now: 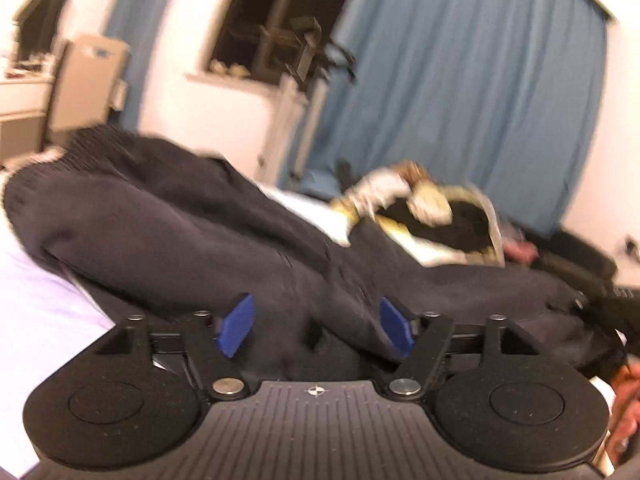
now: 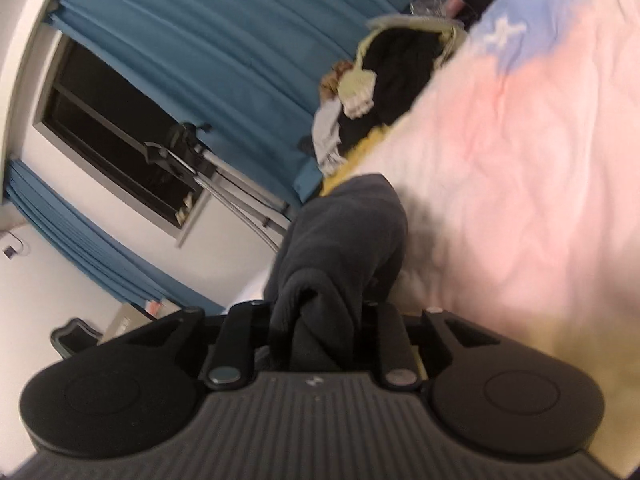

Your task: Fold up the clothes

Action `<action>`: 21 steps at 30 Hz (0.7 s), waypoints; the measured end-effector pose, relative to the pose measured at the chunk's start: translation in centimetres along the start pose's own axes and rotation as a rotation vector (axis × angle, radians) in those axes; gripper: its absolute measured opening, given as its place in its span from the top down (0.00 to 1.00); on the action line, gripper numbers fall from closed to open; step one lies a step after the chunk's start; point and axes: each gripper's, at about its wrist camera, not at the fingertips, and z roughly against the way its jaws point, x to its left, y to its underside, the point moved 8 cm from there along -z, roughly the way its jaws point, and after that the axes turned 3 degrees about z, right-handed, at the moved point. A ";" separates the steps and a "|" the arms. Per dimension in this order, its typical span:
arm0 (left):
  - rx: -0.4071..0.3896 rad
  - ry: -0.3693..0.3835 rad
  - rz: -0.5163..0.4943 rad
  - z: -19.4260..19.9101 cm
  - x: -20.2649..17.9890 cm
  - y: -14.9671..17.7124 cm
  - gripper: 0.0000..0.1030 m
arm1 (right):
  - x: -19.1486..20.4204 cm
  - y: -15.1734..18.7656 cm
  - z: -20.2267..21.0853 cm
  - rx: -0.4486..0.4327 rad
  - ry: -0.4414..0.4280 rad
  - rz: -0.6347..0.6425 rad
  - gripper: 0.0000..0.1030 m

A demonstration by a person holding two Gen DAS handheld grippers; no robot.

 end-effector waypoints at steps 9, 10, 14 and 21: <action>0.051 -0.163 -0.200 -4.6 -2.1 -3.1 0.26 | 2.9 -4.1 4.4 -0.124 -0.173 0.011 0.83; 0.088 -0.172 -0.235 -5.5 -2.8 -2.7 0.26 | 3.2 -4.7 5.2 -0.149 -0.192 0.023 0.83; 0.175 -0.123 -0.332 -6.8 -7.7 -0.7 0.26 | 3.0 -7.7 8.7 -0.252 -0.217 0.027 0.83; 0.277 0.058 -0.334 -7.3 -18.0 6.5 0.26 | 0.1 -13.1 15.2 -0.464 -0.144 0.031 0.83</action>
